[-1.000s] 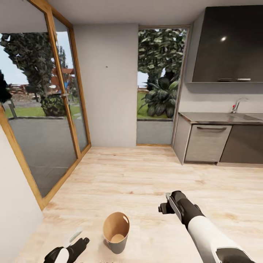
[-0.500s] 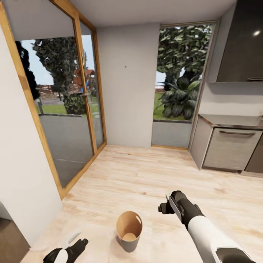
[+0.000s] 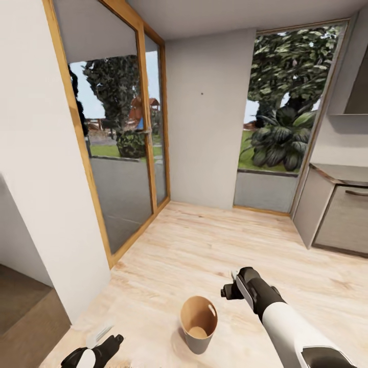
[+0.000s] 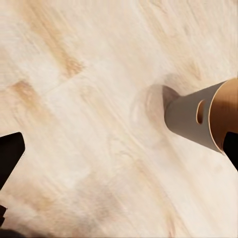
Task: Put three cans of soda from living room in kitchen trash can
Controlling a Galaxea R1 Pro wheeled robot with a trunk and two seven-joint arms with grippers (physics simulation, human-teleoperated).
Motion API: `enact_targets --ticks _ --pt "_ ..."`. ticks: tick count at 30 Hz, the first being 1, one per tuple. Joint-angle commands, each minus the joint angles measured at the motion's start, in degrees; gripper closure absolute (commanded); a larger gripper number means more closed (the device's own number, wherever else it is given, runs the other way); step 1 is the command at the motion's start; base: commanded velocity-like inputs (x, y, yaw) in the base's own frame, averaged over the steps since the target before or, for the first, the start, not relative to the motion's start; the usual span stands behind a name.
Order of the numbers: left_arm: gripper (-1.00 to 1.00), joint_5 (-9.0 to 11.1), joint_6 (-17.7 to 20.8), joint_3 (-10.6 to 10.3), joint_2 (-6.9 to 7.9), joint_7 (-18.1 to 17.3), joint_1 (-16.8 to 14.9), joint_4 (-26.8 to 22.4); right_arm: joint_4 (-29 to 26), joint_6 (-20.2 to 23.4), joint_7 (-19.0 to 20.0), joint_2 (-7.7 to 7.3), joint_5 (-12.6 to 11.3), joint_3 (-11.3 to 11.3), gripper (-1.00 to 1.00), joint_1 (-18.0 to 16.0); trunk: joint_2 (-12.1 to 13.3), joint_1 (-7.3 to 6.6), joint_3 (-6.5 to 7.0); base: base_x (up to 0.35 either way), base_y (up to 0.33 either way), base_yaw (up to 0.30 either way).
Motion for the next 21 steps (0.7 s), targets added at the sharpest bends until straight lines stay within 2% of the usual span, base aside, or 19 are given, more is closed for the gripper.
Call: enact_targets --ticks 1,8,13,15,16,17,21 --pt "-1.0 -0.01 0.0 -0.02 0.0 0.02 0.0 0.0 0.0 0.0 0.0 -0.01 -0.03 -0.01 -1.0 0.0 0.0 0.0 0.0 0.0 0.0 0.295" --pt "-1.0 -0.03 0.0 -0.38 -0.16 0.01 0.0 0.08 0.21 -0.2 0.01 -0.27 -0.66 -0.42 -1.0 -0.05 0.0 0.0 0.0 0.044 0.029 0.249" --pt "-1.0 -0.15 -0.07 -2.84 -0.43 -0.03 0.0 0.09 0.55 -0.31 -0.3 -0.4 -0.89 -0.87 -1.0 -0.08 0.0 0.0 0.0 0.245 0.127 0.059" --pt "-1.0 -0.16 -0.08 -3.25 -0.47 -0.04 0.0 0.09 0.6 -0.29 -0.35 -0.43 -1.21 -1.3 -1.0 -0.08 0.0 0.0 0.0 0.298 0.125 0.019" --pt "-1.0 -0.17 -0.08 -3.51 -0.49 -0.05 0.0 0.09 0.64 -0.28 -0.41 -0.47 -1.57 -2.09 -1.0 -0.1 0.0 0.0 0.0 0.311 0.118 0.011" --pt "-1.0 -0.18 -0.09 -3.78 -0.51 -0.07 0.0 0.09 1.07 -0.27 -0.48 -1.27 -1.94 -4.21 -1.0 -0.5 0.0 0.0 0.0 0.324 0.105 0.004" --pt "-1.0 -0.18 -0.06 -3.87 -0.56 0.02 0.0 0.09 3.04 -0.34 -0.39 -2.41 -2.2 -6.15 -1.0 -1.53 0.0 0.0 0.0 0.238 0.074 0.003"
